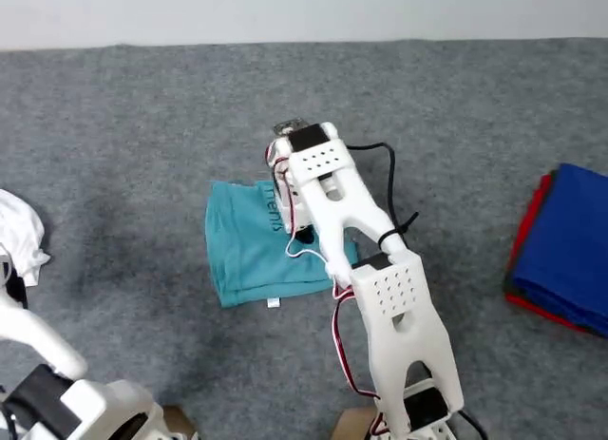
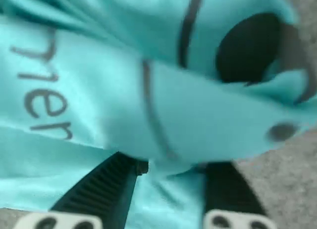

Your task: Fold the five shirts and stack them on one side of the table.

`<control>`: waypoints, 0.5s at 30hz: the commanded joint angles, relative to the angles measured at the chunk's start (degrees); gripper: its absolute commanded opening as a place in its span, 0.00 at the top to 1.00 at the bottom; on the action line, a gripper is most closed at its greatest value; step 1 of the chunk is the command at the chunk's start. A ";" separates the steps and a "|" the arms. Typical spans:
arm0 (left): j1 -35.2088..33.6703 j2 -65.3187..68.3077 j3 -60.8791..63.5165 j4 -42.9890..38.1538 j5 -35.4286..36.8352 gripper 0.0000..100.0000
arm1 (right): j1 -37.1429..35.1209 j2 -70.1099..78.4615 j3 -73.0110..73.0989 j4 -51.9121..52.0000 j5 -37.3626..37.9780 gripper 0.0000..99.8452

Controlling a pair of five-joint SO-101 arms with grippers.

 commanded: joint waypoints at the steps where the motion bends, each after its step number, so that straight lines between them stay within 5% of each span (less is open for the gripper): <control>1: 0.18 -0.70 -0.13 -0.70 0.00 0.99 | 1.27 -0.22 -3.25 4.09 3.60 1.00; 5: 0.44 -0.70 -0.13 -0.70 0.00 0.99 | 5.32 -4.35 -3.69 4.09 4.40 0.99; 15: 0.35 -0.70 -0.22 -1.49 0.00 0.99 | 16.04 -18.24 2.90 4.26 21.27 0.99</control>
